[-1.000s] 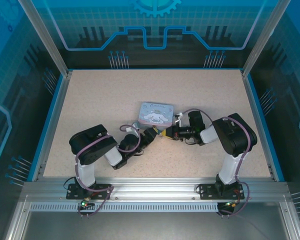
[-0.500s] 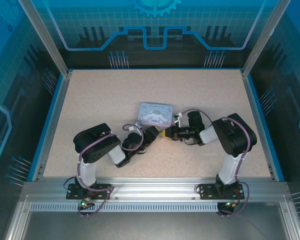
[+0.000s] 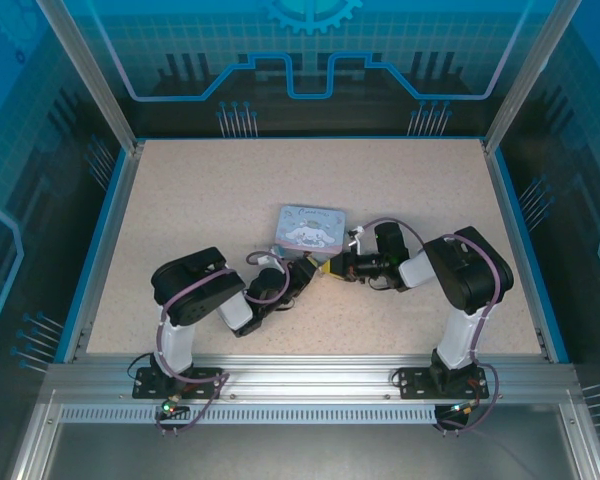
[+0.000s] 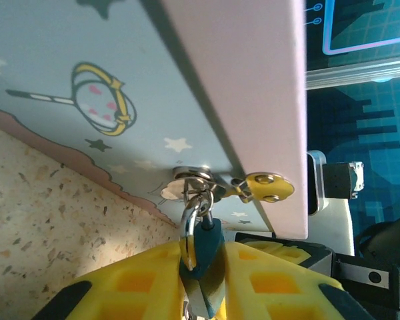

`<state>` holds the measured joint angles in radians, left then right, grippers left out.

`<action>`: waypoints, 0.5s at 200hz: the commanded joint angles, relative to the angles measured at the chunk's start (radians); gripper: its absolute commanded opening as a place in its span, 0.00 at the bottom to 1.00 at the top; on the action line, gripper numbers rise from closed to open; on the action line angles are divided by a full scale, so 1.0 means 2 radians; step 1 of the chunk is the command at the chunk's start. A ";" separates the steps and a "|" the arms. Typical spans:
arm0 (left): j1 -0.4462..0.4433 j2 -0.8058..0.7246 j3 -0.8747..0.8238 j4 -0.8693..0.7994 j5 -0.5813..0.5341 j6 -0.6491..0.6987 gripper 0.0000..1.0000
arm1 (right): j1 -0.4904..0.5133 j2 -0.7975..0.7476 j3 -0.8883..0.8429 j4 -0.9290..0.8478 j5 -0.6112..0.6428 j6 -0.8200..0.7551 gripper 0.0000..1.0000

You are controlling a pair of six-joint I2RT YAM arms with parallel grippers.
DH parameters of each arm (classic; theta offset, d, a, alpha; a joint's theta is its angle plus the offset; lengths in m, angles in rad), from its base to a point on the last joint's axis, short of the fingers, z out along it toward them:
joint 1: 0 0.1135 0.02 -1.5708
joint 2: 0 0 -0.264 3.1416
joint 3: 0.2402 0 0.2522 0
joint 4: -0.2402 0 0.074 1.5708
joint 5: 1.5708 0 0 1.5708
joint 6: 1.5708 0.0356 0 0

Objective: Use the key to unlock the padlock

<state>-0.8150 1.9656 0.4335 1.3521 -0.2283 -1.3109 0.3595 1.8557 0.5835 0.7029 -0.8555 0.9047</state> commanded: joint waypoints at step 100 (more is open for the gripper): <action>-0.008 -0.012 -0.006 0.021 -0.014 -0.025 0.00 | -0.001 -0.127 -0.016 -0.154 0.060 -0.161 0.44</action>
<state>-0.8253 1.9640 0.4294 1.3594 -0.2390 -1.3270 0.3607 1.7157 0.5606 0.5697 -0.7982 0.7700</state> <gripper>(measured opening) 0.102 0.395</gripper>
